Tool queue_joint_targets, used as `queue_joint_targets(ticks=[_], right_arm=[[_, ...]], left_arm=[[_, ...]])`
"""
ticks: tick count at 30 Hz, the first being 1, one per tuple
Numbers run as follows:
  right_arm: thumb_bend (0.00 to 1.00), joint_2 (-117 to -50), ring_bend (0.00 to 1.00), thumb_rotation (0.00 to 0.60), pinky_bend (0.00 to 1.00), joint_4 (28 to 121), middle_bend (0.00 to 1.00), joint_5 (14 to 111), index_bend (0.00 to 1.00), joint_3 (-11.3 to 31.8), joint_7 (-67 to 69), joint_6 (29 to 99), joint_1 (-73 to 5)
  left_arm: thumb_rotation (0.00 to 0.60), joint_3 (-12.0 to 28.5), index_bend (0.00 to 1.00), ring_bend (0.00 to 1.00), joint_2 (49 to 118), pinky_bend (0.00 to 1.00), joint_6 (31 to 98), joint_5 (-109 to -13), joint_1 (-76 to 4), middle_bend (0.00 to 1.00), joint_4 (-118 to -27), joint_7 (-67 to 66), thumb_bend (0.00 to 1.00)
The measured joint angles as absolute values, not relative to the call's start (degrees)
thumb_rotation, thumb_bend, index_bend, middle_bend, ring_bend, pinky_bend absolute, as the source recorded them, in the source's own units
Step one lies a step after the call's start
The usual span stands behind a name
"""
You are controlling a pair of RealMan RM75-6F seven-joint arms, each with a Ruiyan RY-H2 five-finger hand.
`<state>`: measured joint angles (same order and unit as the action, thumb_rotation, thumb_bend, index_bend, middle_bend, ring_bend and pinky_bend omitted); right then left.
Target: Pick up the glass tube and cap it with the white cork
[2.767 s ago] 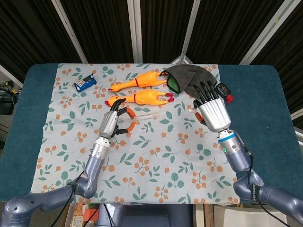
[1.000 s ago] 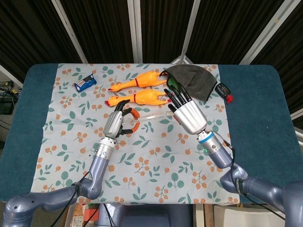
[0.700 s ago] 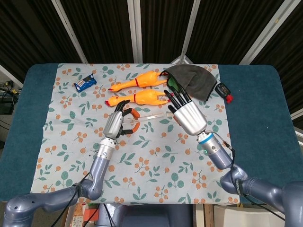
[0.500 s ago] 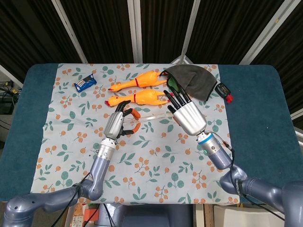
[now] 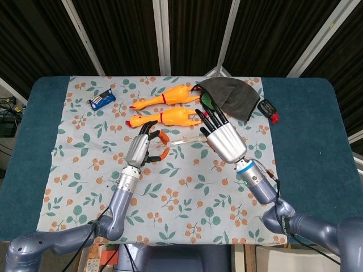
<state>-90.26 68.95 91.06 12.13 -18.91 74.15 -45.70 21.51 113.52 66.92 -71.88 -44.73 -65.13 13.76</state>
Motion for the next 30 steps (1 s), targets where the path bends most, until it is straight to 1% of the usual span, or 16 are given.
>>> queue_joint_targets(ticks=[30], right_arm=[[0.42,-91.0,0.02,0.6,0.0,69.4,0.15,90.7,0.62,12.0,-20.3,74.5,-45.4]], left_arm=[[0.6,22.0,0.67,0.09,114.6,0.0,67.3,-70.9,-44.5,0.57,-66.3,12.0,0.61]])
